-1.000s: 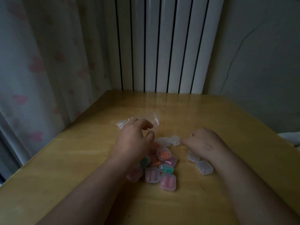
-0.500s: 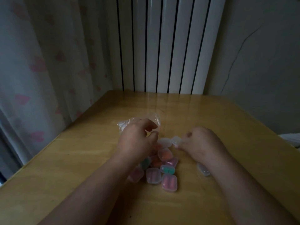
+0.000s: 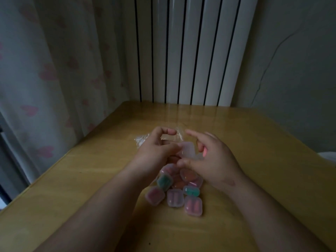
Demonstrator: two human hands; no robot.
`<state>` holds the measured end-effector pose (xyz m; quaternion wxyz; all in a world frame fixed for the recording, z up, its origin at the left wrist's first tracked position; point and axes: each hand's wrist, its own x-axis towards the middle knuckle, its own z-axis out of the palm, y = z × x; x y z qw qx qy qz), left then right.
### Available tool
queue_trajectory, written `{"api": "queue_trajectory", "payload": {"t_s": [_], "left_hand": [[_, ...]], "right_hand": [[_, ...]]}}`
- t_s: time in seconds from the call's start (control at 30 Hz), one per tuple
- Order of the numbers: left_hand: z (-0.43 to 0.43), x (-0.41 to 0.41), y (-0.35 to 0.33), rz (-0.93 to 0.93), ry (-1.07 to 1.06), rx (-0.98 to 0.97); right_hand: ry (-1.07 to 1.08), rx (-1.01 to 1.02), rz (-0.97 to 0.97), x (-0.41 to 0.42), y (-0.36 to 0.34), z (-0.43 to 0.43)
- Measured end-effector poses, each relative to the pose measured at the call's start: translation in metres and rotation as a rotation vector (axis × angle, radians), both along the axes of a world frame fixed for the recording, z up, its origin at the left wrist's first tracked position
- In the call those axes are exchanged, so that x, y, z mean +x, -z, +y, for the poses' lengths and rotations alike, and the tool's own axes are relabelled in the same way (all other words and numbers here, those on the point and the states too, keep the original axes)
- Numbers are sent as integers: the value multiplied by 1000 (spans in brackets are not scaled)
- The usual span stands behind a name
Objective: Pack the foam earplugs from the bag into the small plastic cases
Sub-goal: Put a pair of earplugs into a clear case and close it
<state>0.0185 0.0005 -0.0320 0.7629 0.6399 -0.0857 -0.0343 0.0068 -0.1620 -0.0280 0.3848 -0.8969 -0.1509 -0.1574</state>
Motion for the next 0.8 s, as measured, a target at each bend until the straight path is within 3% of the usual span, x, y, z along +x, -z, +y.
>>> {"api": "queue_trajectory", "payload": {"t_s": [0.17, 0.57, 0.67, 0.8], "left_hand": [[0, 2, 1, -101, -53, 20], [1, 4, 4, -122, -60, 52], [2, 4, 4, -139, -27, 138], [2, 4, 5, -123, 23, 96]], "right_hand": [[30, 306, 148, 3, 4, -8], [30, 362, 210, 4, 7, -2], [73, 316, 139, 3, 9, 0], [176, 81, -139, 2, 12, 3]]}}
